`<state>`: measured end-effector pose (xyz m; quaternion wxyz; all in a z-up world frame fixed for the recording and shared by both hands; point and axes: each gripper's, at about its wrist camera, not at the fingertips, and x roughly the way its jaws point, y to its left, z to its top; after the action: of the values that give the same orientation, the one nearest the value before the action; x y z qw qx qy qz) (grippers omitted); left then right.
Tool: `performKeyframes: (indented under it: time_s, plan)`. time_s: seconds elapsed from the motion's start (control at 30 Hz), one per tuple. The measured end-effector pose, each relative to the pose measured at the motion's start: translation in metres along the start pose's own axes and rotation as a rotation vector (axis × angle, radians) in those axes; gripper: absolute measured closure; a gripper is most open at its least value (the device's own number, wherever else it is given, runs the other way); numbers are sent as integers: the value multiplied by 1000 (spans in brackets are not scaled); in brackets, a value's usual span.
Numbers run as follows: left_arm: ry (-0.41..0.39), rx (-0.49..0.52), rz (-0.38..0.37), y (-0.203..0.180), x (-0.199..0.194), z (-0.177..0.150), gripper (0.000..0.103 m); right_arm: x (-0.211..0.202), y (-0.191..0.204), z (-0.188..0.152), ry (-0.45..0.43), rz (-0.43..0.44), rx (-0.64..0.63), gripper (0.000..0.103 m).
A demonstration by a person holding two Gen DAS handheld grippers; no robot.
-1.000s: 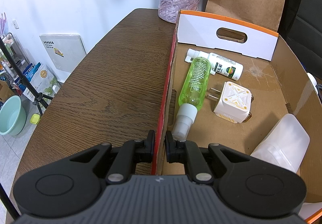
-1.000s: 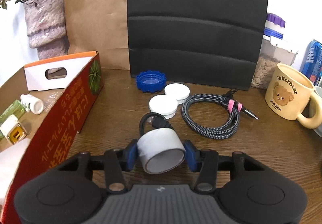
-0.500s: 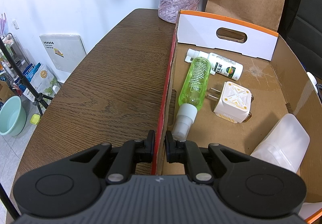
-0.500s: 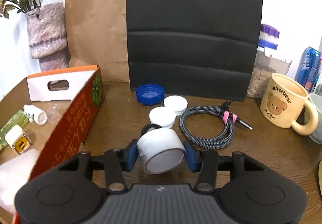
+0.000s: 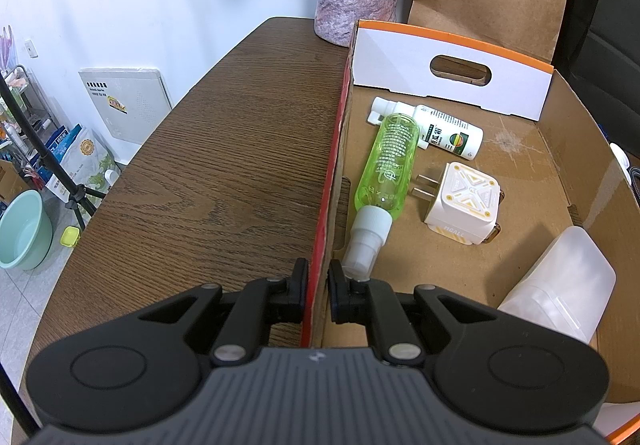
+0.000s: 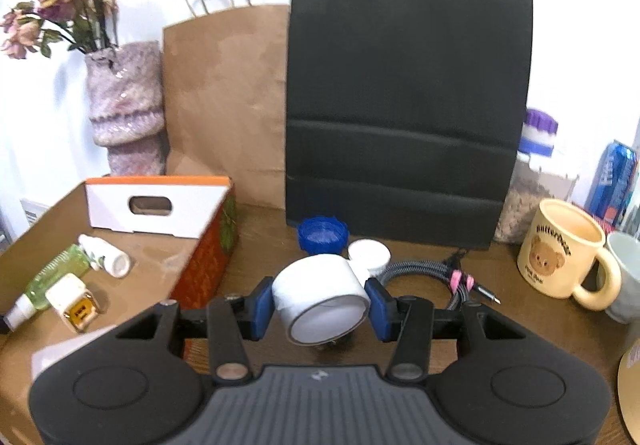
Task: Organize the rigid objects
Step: 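Grasp the white tape roll with the right tool, then carry the tape roll with the right tool into the orange box, release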
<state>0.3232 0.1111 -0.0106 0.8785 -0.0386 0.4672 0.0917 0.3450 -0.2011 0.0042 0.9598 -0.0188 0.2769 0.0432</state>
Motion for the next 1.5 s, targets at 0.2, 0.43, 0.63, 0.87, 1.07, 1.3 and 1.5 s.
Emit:
performKeyframes:
  time_s: [0.2,0.43,0.63,0.87,1.07,1.3,1.5]
  plan:
    - [0,0,0,0,0,0,92,-12,18,5,-34,16,-22,56]
    - [0,1,0,0,0,0,92,-35,55,14,-109,66,-61,56]
    - [-1,4,2,-1,0,0,92,-44,83,19,-136,107,-63,56]
    - [-1,4,2,-1,0,0,92,-43,116,21,-130,143,-72,56]
    - [0,3,1,0,0,0,92,-32,142,24,-109,174,-65,56]
    - [-1,3,2,0,-1,0,92,-20,160,19,-70,210,-79,56]
    - [-4,6,4,-1,0,-1,92,-13,162,15,-48,226,-75,56]
